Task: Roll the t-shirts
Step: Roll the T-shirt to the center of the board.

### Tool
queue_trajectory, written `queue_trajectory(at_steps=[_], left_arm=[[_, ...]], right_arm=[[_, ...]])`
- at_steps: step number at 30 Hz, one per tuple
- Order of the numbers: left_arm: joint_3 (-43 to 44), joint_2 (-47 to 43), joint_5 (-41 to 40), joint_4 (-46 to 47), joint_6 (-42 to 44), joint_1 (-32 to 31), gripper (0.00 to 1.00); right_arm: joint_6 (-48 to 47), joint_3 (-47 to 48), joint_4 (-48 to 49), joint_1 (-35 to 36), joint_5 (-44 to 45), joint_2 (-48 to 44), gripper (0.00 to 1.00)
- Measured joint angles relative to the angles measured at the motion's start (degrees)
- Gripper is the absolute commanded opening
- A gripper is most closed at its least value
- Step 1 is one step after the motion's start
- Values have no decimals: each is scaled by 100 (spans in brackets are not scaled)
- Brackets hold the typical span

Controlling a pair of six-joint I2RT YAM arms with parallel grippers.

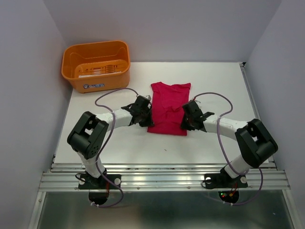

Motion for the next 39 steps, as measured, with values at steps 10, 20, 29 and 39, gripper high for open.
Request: queue_trajectory(at_steps=[10, 20, 29, 39], left_arm=[[-1121, -1631, -66, -553, -116, -619, 0], [-1237, -2868, -389, -1126, -293, -627, 46], [-2090, -2973, -319, -905, -407, -625, 44], [-2551, -2979, -278, -173, -483, -625, 37]], right_arm=[[210, -688, -564, 612, -258, -1134, 17], [649, -739, -1464, 726, 166, -2610, 55], [876, -1478, -1475, 726, 42, -2973, 54], [949, -1786, -1150, 726, -184, -2765, 49]])
